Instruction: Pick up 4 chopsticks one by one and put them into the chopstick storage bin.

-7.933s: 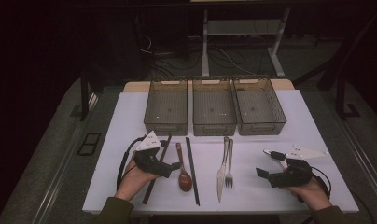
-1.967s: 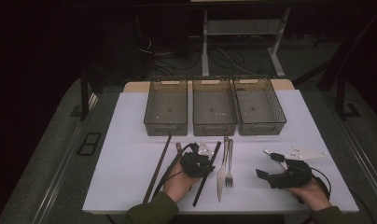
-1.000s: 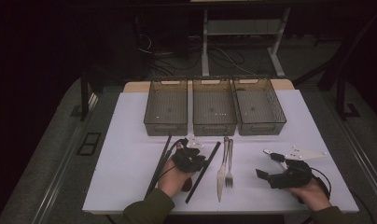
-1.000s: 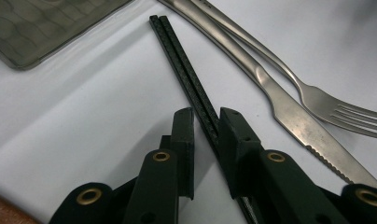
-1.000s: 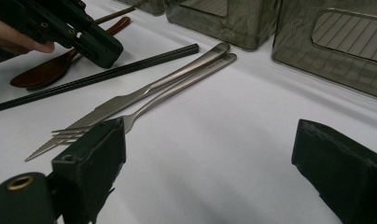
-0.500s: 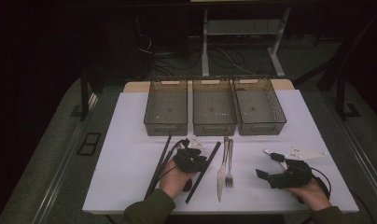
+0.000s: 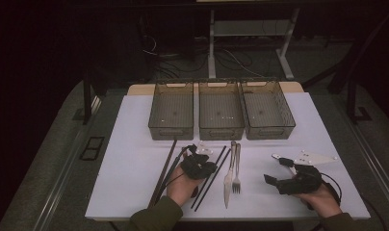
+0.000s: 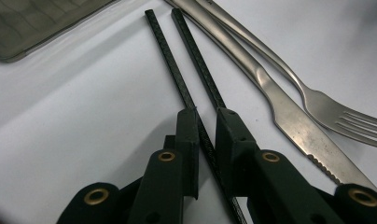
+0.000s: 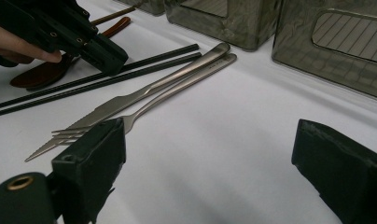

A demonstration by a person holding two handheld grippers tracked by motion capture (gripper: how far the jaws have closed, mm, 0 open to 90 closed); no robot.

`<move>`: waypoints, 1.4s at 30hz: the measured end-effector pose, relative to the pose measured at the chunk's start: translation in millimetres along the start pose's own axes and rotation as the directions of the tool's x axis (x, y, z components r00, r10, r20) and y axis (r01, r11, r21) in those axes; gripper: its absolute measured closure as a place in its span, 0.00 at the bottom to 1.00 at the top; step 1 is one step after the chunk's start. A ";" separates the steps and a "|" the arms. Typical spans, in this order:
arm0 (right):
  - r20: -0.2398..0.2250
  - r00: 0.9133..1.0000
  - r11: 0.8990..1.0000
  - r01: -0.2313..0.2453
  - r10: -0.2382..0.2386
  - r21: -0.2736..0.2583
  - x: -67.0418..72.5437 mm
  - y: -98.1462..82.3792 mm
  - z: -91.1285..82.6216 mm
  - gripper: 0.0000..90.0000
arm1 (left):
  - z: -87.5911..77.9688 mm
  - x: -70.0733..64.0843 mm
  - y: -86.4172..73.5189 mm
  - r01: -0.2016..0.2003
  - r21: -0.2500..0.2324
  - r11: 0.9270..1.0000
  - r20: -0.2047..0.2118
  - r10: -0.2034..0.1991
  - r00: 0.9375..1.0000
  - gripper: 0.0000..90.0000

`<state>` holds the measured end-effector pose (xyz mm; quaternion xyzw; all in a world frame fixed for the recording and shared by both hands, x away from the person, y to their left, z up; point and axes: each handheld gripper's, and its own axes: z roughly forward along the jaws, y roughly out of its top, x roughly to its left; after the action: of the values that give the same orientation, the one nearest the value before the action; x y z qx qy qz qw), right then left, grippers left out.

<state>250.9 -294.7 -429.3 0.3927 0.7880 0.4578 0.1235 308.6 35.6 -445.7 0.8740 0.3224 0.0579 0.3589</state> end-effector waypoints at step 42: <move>0.000 1.000 1.000 -0.001 0.001 0.000 0.0 0.2 -0.2 0.11 | -1.1 -11.0 1.2 0.065 -0.010 0.998 -0.076 -0.065 0.995 0.94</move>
<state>250.9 -294.8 -429.0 0.3933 0.7878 0.4577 0.1232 300.2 28.9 -442.7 0.8588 0.3641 0.0809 0.3513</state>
